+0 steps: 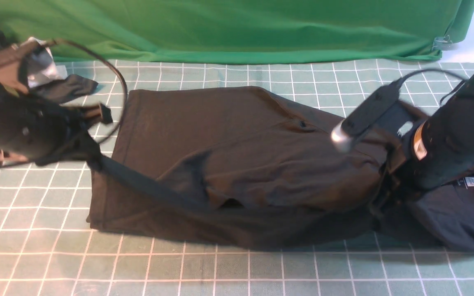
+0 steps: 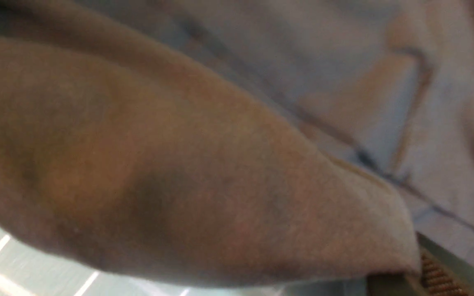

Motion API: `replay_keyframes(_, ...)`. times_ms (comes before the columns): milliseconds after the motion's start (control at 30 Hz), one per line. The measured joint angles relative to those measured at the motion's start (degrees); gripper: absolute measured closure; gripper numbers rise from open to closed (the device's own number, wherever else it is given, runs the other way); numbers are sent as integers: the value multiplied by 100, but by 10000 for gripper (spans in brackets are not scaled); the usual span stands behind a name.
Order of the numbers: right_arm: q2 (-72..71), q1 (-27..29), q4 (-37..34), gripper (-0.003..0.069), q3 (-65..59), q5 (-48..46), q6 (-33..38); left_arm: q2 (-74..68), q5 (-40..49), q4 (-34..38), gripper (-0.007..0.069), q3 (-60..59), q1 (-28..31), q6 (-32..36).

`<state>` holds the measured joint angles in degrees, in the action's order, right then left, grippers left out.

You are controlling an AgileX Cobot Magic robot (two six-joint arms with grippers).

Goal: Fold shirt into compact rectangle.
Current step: 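Fold the black garment in half by bringing its near edge over to the far edge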

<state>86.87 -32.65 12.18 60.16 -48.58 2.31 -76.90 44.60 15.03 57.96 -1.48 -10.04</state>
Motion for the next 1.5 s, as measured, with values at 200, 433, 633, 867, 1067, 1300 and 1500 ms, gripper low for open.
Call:
replay_keyframes(200,444,451,-16,633,140,639,11,-519,-494,49,611,294,171,19)
replay_keyframes(433,1186,634,-40,633,681,896,29,-1363,-656,202,611,863,200,344)
replay_keyframes(633,1683,677,-52,633,1496,984,34,-2055,-1023,202,611,1616,200,384)
replay_keyframes(867,2333,1017,-56,633,2598,1036,48,-2929,-1436,202,611,2600,200,389)
replay_keyframes(1067,2868,1268,-61,632,3134,1316,48,-3645,-1813,202,611,3096,200,389)
replay_keyframes(1300,3457,1405,-44,549,3243,2236,54,-4454,-2487,275,611,3303,200,389)
replay_keyframes(1500,3604,1431,495,289,3365,2370,73,-4760,-2937,336,582,3310,200,280)
